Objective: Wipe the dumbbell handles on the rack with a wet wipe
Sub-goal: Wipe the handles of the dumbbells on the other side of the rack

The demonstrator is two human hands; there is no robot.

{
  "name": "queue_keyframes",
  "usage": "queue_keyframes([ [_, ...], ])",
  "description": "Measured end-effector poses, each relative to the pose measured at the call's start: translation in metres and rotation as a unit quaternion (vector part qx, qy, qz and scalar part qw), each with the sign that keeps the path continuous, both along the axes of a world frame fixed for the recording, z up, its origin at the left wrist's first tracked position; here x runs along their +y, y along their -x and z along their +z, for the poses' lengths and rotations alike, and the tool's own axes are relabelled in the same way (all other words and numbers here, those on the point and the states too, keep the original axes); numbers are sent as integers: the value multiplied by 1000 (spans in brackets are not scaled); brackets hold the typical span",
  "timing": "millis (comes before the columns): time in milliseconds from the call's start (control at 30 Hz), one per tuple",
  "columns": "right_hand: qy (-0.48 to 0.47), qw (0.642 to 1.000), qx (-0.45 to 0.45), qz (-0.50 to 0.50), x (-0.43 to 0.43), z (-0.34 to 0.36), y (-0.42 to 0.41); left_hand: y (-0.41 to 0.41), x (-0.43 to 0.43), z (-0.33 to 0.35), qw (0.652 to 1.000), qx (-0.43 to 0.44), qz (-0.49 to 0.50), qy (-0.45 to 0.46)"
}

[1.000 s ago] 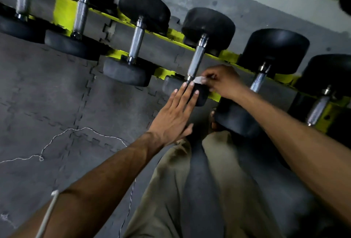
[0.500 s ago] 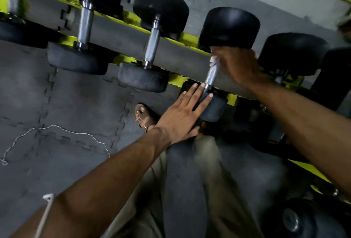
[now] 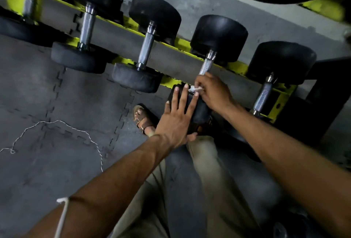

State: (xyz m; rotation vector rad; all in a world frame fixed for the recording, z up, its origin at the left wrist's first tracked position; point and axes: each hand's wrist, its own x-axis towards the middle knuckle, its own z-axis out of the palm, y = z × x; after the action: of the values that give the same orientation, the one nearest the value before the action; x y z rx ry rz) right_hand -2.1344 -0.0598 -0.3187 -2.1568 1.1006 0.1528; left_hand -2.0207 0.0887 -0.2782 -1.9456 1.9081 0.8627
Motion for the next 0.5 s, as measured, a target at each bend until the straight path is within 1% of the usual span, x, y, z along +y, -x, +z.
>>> queue_keyframes([
  [67,-30,991,16,-129,5,-6,2,8,-5,0,1000,-23,9,-10],
  [133,-60,972,30,-224,7,-14,3,12,-8,-1,999,-41,10,-17],
  [200,-102,957,42,-267,7,-25,7,14,-8,-1,999,-50,10,-17],
  [233,-138,947,40,-288,5,-32,7,15,-7,-2,999,-52,11,-13],
  [267,-195,927,20,-319,-1,-38,7,16,-7,-2,999,-52,12,-8],
  [300,-272,892,-31,-360,-8,-41,4,16,-6,-3,999,-50,15,-5],
  [333,-344,841,-100,-406,-17,-43,-1,16,-5,-4,999,-48,16,-1],
  [367,-405,780,-171,-446,-28,-43,-6,16,-5,-5,999,-48,16,2],
  [433,-490,638,-291,-517,-52,-44,-19,15,-3,-8,999,-52,13,5],
  [467,-517,570,-327,-549,-62,-46,-24,15,-2,-10,999,-53,9,5],
  [500,-527,520,-351,-573,-68,-46,-28,14,-1,-12,998,-54,7,5],
])
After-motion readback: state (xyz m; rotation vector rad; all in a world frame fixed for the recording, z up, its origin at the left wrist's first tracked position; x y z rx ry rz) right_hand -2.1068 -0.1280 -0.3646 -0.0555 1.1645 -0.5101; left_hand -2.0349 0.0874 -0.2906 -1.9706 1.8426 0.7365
